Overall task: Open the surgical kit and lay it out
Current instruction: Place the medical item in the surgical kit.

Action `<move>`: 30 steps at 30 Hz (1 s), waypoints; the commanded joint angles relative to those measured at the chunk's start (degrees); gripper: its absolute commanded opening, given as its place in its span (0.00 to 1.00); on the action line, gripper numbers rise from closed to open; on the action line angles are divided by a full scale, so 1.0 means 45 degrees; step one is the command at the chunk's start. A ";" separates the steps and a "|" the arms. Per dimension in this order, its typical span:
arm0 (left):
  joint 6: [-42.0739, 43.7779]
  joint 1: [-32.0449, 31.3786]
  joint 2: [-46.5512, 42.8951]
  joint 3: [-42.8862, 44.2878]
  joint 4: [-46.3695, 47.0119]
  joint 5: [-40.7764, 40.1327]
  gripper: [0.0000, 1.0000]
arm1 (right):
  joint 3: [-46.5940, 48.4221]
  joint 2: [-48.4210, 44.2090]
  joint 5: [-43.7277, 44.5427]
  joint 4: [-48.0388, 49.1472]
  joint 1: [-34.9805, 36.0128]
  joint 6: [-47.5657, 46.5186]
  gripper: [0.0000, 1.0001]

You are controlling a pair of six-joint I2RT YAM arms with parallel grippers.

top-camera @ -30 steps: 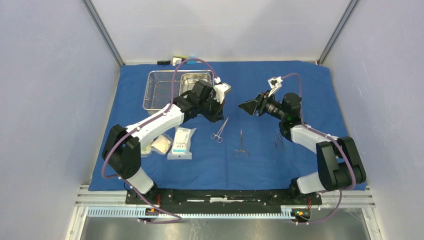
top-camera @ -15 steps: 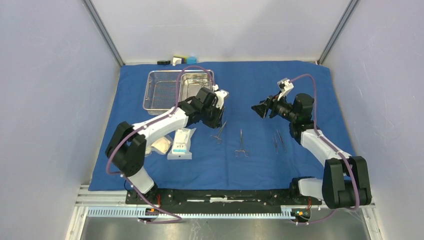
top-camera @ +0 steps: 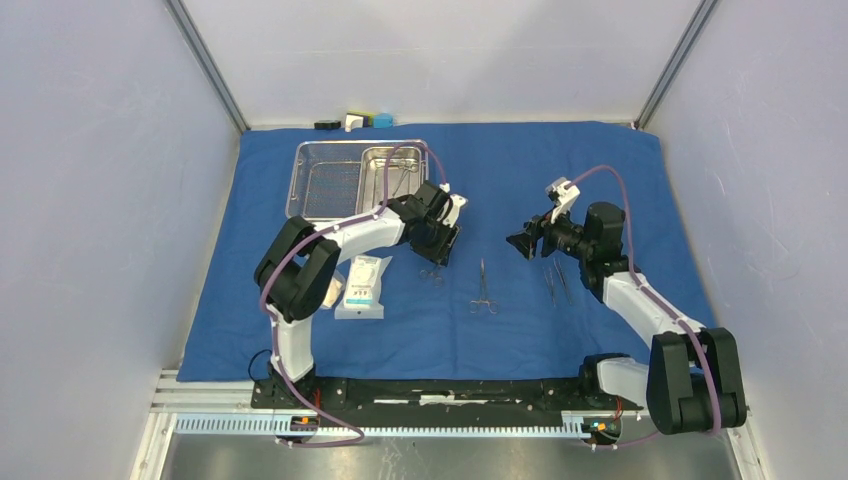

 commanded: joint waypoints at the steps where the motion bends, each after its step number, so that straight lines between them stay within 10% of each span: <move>1: 0.0813 -0.0035 0.0034 0.0491 0.0173 -0.0132 0.51 | -0.0235 -0.0375 -0.0091 0.0087 -0.0015 -0.0557 0.69; 30: 0.0971 -0.0829 0.0793 -0.0051 0.0153 -0.1952 0.26 | -0.0528 -0.0440 -0.0407 0.0181 -0.0712 -0.0355 0.70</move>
